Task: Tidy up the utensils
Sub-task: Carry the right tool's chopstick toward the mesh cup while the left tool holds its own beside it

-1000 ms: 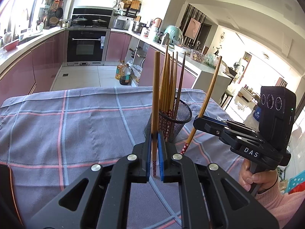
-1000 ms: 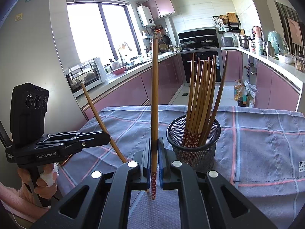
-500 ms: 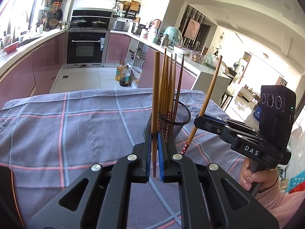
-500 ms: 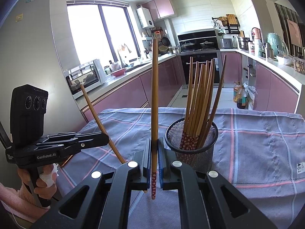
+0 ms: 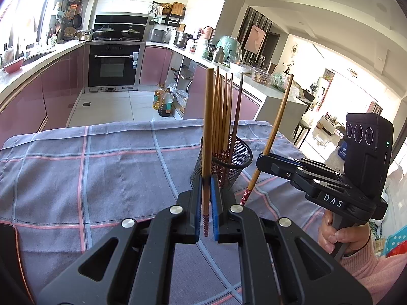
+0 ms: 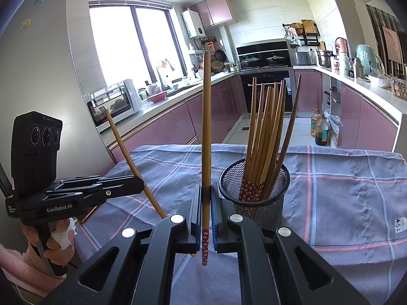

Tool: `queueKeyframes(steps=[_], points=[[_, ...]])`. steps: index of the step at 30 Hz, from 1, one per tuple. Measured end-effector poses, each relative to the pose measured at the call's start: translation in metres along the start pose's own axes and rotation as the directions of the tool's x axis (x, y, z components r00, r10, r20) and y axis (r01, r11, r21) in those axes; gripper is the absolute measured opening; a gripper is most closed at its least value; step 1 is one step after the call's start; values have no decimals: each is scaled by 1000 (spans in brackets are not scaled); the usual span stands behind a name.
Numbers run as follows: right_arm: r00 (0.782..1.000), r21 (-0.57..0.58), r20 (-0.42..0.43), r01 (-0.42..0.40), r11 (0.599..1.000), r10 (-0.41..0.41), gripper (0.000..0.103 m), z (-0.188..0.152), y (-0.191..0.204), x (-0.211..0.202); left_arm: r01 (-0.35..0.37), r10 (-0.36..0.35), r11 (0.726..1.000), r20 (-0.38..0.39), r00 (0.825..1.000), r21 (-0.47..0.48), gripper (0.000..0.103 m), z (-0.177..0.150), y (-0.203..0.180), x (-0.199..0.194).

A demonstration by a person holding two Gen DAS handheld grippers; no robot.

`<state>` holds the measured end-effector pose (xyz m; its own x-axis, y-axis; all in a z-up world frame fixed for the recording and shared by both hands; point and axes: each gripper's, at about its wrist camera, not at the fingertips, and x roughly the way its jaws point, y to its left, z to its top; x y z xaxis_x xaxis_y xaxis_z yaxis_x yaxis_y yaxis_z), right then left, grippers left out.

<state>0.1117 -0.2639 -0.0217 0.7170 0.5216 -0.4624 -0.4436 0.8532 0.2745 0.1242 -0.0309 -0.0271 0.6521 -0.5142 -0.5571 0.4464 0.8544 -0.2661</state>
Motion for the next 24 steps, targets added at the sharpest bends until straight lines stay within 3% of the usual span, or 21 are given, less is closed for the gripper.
queueKeyframes(steps=[24], points=[[999, -14, 41, 19, 1000, -18, 6, 11, -8, -5, 23, -24, 999, 26, 999, 32, 7, 15, -6, -7]])
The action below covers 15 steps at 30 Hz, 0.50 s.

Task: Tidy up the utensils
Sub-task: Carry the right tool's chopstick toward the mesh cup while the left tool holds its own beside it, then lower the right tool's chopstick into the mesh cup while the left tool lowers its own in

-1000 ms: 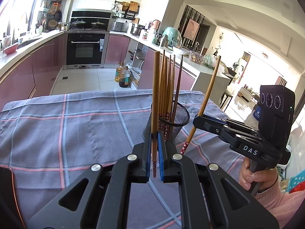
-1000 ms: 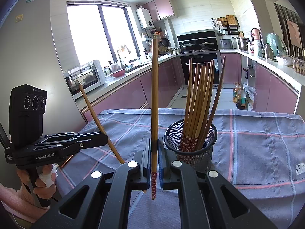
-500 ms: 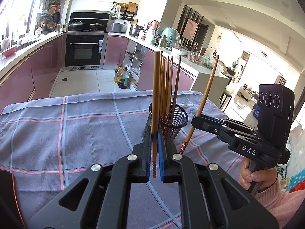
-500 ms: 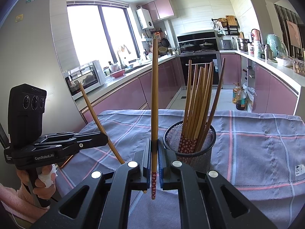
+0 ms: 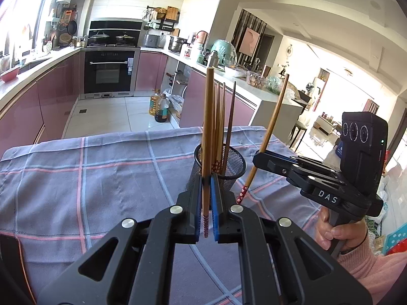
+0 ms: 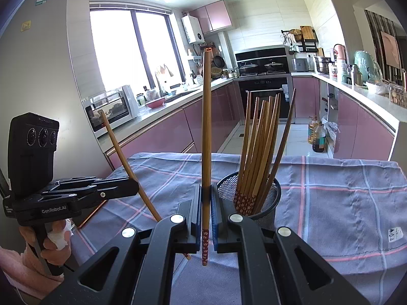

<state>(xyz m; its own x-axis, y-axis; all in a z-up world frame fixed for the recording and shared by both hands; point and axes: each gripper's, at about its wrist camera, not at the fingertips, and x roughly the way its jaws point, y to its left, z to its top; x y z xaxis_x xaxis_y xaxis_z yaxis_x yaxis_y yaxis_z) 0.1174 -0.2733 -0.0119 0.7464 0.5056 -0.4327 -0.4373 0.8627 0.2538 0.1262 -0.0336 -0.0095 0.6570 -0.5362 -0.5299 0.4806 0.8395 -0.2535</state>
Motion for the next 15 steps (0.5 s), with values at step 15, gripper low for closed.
queueKeyframes(steps=[15], points=[[1000, -10, 27, 2, 1000, -1, 6, 12, -5, -3, 21, -22, 999, 26, 999, 38, 7, 16, -12, -6]])
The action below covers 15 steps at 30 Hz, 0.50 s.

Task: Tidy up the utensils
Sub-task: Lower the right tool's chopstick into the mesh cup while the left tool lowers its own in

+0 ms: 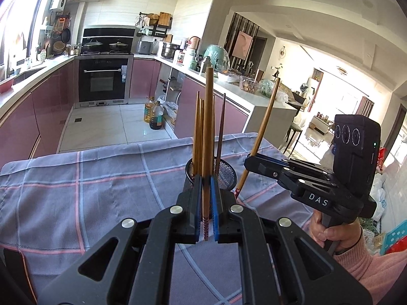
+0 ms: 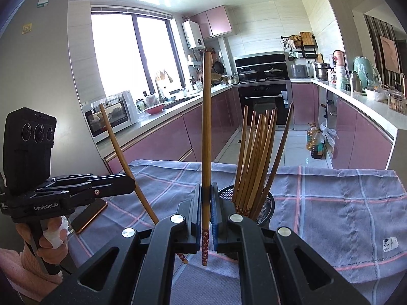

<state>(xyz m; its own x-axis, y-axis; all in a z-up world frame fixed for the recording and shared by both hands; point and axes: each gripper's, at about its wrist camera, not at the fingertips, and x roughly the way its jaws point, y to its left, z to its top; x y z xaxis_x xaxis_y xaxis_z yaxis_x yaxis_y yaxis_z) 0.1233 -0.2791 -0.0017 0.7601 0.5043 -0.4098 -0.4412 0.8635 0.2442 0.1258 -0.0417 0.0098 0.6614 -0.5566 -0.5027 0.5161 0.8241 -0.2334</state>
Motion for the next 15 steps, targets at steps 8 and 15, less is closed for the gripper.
queueKeyframes(steps=[8, 15], points=[[1000, -7, 13, -2, 1000, 2, 6, 7, -2, -2, 0, -1, 1000, 14, 1000, 22, 7, 8, -7, -3], [1000, -12, 20, -2, 1000, 2, 6, 10, -4, -2, 1, -2, 999, 24, 1000, 38, 7, 12, -11, -4]])
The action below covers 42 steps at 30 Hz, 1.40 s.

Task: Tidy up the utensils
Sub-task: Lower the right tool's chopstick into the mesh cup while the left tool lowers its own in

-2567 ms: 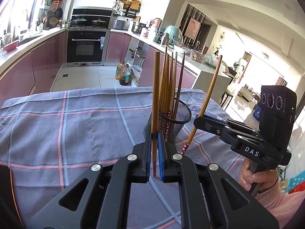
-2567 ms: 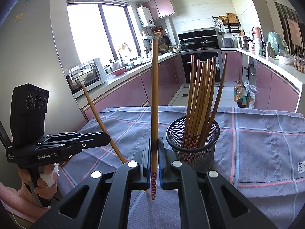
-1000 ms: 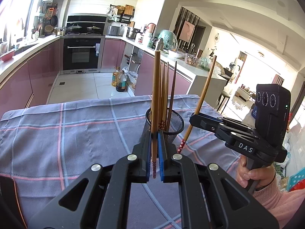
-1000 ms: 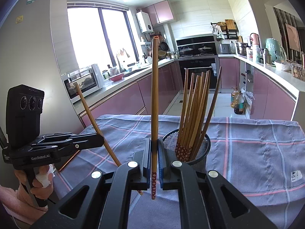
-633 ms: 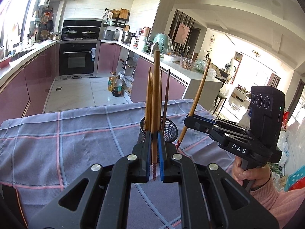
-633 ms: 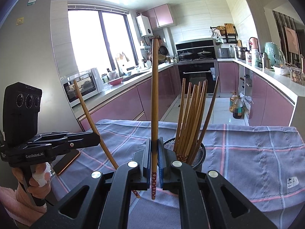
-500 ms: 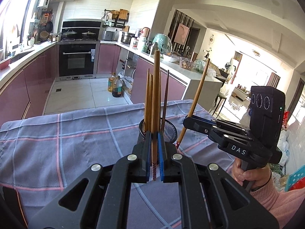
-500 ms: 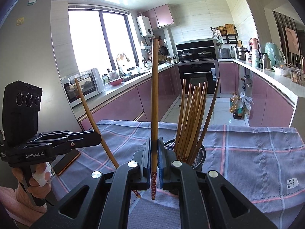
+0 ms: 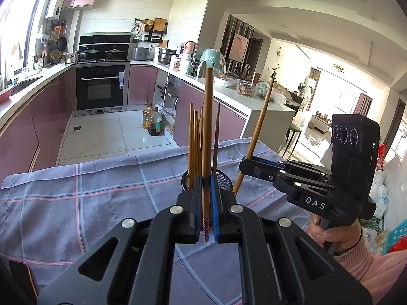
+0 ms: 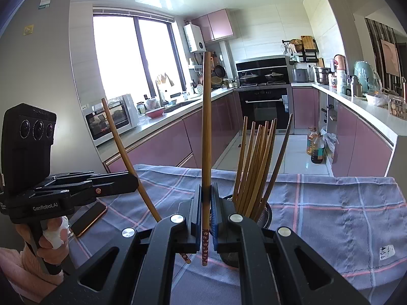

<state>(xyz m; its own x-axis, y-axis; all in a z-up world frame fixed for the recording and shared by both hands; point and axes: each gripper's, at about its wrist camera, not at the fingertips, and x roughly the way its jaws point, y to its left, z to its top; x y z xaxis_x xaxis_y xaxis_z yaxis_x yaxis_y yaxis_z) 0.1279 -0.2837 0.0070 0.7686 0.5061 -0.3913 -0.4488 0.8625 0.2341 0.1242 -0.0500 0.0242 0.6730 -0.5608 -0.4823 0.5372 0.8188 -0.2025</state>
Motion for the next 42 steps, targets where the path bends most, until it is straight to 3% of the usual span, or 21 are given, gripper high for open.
queueKeyframes(steps=[42], points=[[998, -39, 67, 5, 999, -3, 6, 23, -1, -7, 13, -15, 999, 84, 996, 34, 7, 20, -6, -5]])
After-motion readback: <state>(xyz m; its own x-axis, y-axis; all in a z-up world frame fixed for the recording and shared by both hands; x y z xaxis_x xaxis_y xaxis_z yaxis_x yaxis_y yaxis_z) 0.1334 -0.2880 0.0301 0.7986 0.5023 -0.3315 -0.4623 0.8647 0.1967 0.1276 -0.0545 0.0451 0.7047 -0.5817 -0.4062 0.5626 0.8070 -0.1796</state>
